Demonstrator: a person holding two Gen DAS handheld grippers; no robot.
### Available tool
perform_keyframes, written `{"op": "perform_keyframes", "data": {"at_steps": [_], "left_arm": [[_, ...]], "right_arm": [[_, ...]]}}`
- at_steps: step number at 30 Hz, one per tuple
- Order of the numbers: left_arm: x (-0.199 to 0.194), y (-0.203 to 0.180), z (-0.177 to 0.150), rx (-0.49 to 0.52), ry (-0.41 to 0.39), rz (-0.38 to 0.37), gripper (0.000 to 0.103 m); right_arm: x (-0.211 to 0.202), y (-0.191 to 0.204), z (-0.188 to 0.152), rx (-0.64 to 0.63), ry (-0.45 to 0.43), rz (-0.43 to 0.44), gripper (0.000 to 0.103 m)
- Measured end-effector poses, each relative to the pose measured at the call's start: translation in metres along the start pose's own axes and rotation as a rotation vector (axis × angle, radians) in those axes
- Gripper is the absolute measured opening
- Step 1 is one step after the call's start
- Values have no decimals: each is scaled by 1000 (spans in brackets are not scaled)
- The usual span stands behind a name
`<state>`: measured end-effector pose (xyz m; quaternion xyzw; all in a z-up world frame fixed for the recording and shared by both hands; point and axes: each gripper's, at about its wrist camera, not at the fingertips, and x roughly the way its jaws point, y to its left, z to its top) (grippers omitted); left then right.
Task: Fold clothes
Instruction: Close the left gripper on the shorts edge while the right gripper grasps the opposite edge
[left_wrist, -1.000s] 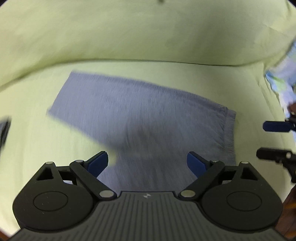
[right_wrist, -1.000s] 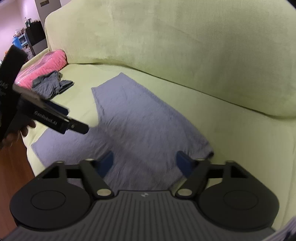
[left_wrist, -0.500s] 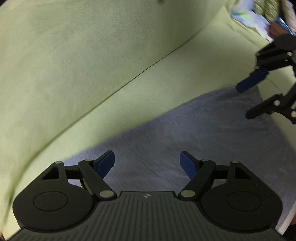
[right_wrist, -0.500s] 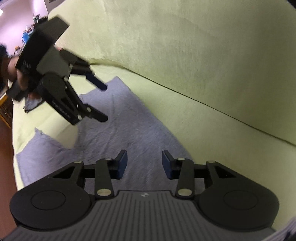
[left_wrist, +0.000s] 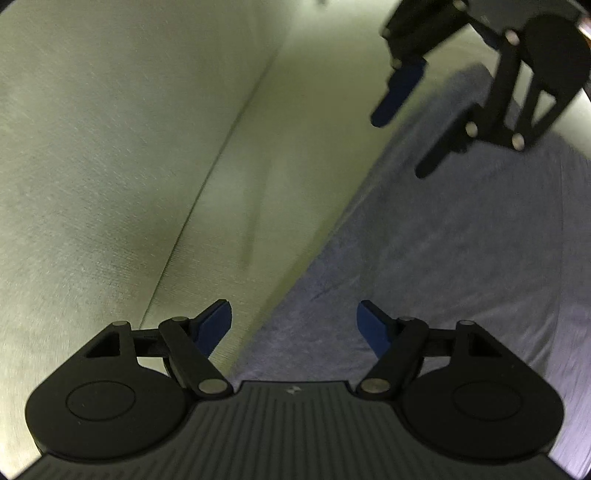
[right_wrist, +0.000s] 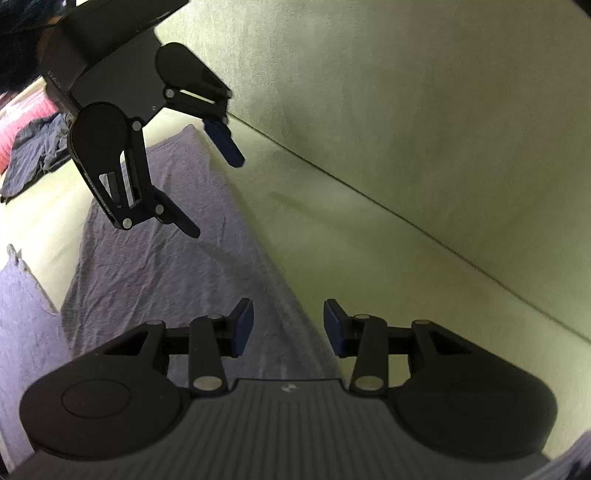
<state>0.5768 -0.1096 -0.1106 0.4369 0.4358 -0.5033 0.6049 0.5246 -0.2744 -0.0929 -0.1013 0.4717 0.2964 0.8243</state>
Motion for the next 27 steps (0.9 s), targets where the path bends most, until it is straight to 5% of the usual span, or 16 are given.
{"op": "perform_keyframes", "data": {"at_steps": [12,15,17,18,19,20,27], "left_arm": [[14,-2,-22,137,23,-161,69],[16,-11,-28,198,3,-183,61],[14,-18,-35,219,-16,-187,45],[12,-21,-38,223,-24,-187,36],[11,-24,-41,227,-31,-186,10],[10,-29,-44,230,-34,-179,2],[-1,-81,-76,261,-66,-35,0]], "right_arm": [[30,-12,14,-104,80,103,38],[32,-8,14,-136,88,94,25],[33,-7,15,-139,91,98,3],[32,-7,17,-132,95,107,1],[31,-6,18,-138,98,104,1],[31,-3,18,-149,98,92,1],[22,23,13,-211,66,-14,1]]}}
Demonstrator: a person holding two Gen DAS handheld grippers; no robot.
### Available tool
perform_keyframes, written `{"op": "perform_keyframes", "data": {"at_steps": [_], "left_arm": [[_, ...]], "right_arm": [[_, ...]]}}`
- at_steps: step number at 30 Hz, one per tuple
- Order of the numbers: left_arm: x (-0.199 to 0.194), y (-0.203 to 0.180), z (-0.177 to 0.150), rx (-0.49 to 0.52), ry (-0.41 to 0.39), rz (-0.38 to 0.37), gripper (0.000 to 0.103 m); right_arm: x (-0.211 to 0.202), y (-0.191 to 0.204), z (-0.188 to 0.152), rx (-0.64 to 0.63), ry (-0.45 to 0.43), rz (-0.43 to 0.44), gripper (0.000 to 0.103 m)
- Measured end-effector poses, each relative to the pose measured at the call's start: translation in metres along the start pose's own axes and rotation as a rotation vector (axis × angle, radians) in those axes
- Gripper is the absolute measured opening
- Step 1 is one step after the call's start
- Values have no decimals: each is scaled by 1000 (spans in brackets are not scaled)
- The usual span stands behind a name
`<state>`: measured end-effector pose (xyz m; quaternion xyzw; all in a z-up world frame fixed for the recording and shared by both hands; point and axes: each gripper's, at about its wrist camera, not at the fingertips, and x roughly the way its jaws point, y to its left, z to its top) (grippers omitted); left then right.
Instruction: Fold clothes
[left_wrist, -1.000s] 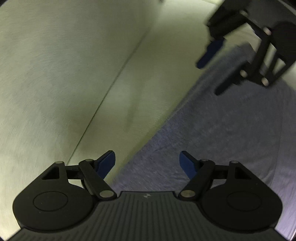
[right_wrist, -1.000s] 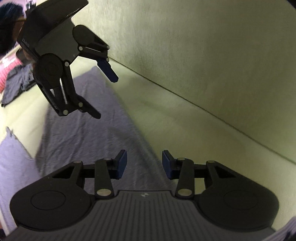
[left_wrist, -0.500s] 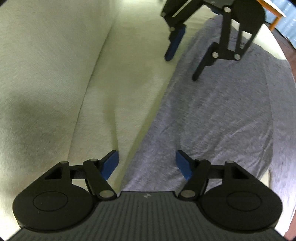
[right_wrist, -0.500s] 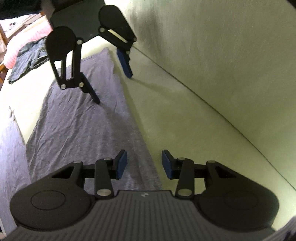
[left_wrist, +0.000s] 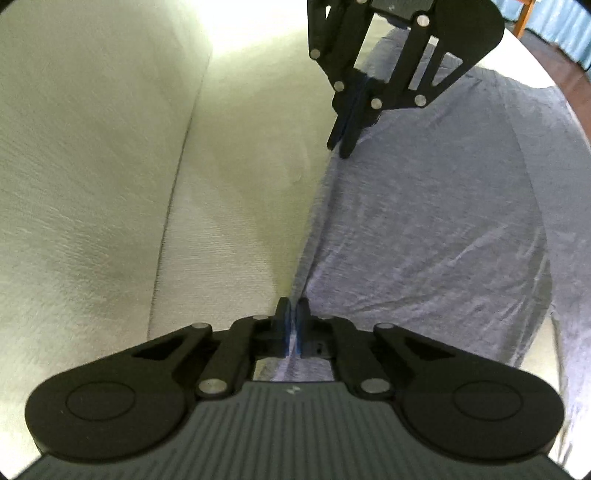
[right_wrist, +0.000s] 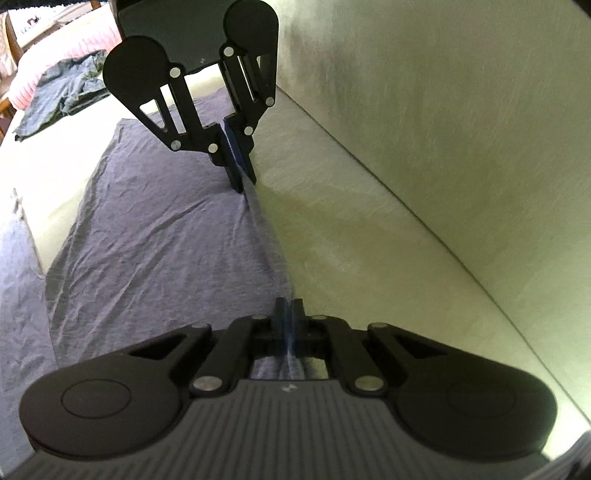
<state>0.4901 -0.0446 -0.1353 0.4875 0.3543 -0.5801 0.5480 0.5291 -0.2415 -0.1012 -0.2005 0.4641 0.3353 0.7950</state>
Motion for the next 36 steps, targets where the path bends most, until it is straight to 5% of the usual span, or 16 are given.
{"op": "perform_keyframes", "data": {"at_steps": [10,16,26,36], "left_arm": [[-58,-141,-29,-156,-36,330,0],[-81,-145,-7,-218,18,483,0],[-92,-287,-19,-340,88,550,0],[-76,-372,-59,-335,89,551,0]], "right_arm": [[-58,63,-5,-188,-87,-222,1],[-85,127,-21,-271,-107,-262,1],[-109,236,-76,-327,-110,-210,1],[-80,301,-96,-296,-62,-207,1]]}}
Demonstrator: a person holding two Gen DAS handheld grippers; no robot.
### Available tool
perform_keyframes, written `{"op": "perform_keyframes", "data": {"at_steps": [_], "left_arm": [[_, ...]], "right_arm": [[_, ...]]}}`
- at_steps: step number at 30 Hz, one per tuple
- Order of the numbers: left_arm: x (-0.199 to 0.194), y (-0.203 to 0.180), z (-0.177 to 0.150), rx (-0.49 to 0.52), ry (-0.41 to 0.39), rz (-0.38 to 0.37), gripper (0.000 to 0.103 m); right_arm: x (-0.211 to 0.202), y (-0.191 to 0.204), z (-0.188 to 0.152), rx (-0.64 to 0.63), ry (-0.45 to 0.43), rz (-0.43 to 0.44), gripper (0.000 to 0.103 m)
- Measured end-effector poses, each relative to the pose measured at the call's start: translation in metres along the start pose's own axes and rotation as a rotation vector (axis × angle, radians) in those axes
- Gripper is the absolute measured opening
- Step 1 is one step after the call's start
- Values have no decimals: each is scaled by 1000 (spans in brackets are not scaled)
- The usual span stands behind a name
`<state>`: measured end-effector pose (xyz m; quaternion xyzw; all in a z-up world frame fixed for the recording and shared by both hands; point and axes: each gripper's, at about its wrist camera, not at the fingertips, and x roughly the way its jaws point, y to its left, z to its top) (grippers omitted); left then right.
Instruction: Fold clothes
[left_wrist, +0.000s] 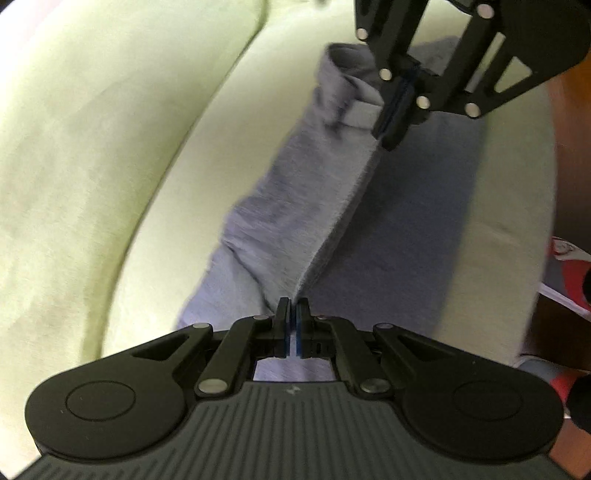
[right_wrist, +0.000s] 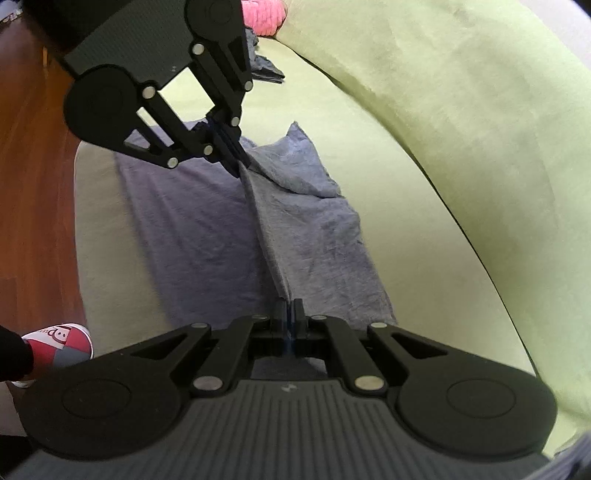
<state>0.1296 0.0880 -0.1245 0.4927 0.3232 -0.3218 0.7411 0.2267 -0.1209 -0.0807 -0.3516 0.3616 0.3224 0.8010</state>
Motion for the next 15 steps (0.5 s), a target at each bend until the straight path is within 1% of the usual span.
{"op": "perform_keyframes", "data": {"at_steps": [2,5,6,8,11,12,13,14,15], "left_arm": [[0,-13,-11,9,-10,-11,0],[-3,-29,-24,24,-24,-14,0],[-4,-33,-24,28,-28,-16,0],[-3,-29,3,25,-33,-23,0],[-6,-21,7,35,-38,-26,0],[3,-29,10,35,-38,-26,0],[2,-33,7,35,-37,-24,0],[1,-34,5,34,-35,-26,0],[1,-35,3,33,-33,-28,0]], "right_arm": [[9,12,-2,-12,19,-5,1],[14,20,-5,-28,35,-12,1],[16,24,-7,-42,38,-17,1],[17,29,-10,-59,42,-14,1],[14,33,-12,-85,44,-15,1],[15,34,-13,-97,45,-19,1],[13,30,-14,-106,48,-20,1],[13,16,-14,-111,48,-18,1],[20,12,-12,-120,49,-18,1]]}}
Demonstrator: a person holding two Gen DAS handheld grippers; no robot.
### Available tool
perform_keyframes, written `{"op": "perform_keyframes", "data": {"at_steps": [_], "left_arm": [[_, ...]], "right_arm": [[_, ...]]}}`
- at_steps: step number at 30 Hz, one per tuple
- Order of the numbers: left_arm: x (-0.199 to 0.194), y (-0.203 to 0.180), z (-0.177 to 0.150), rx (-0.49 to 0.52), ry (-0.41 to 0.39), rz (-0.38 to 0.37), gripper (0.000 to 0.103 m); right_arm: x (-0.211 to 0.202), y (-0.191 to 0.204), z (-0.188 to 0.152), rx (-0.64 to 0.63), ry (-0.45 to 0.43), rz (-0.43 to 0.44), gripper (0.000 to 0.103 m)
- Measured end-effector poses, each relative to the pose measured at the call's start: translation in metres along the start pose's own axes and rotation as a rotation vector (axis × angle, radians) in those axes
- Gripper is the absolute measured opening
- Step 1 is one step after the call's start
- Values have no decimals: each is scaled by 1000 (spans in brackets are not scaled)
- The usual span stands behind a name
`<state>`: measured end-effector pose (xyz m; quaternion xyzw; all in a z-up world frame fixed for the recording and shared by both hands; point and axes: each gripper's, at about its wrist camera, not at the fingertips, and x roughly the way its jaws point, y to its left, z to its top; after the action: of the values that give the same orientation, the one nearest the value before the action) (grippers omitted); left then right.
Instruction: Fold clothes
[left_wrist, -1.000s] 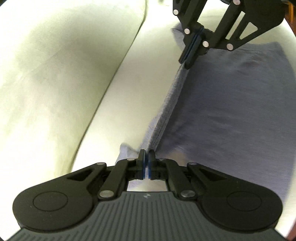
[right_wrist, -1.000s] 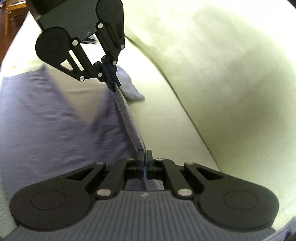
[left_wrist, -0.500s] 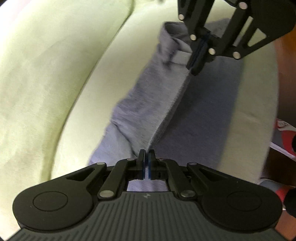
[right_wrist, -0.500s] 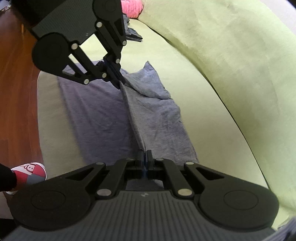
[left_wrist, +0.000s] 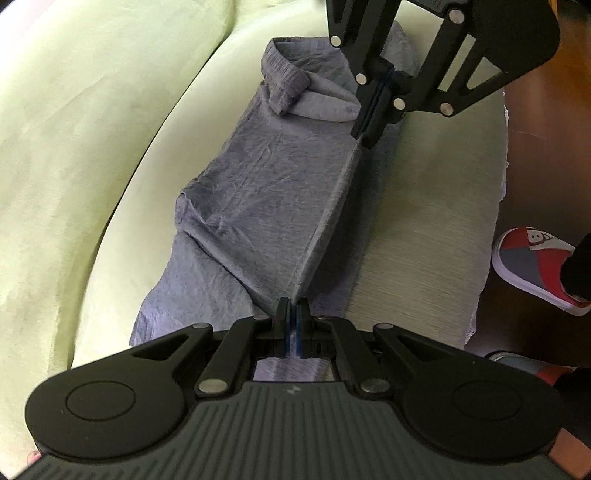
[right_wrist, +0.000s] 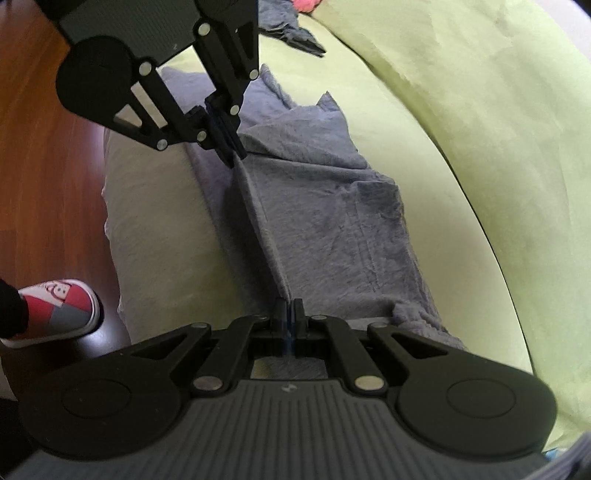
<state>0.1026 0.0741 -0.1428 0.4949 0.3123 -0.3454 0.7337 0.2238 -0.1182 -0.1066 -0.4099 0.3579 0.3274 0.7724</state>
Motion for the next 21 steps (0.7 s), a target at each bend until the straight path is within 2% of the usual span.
{"op": "perform_keyframes", "data": {"at_steps": [6,9,10,11,12,13,15,16,18,19,20,21], "left_arm": [[12,-13,0,25,23,18,0],[18,-13,11,58,27,48,1],[15,-14,10,77,32,53,7],[14,-15,14,93,37,55,17],[18,-12,30,93,39,40,24],[10,-9,30,88,37,11,41],[9,-5,53,85,18,-24,44],[11,0,53,86,8,-42,44],[0,10,56,65,-13,-89,44],[-4,18,61,19,-18,-102,44],[-6,25,66,-22,-23,-113,44],[-4,31,70,-57,-30,-116,44]], "right_arm": [[19,5,-2,-58,28,-9,2],[22,16,-2,-114,39,-48,11],[24,16,-1,-130,39,-66,23],[24,15,-2,-130,37,-73,44],[23,11,0,-122,30,-81,55],[19,6,1,-107,20,-81,61],[7,-3,1,-51,3,-68,61],[0,-5,0,-27,10,-60,60],[-14,-13,-2,41,18,-37,50],[-19,-20,-2,94,15,-25,35],[-23,-28,-3,156,14,-13,26],[-25,-42,-5,264,17,-5,25]]}}
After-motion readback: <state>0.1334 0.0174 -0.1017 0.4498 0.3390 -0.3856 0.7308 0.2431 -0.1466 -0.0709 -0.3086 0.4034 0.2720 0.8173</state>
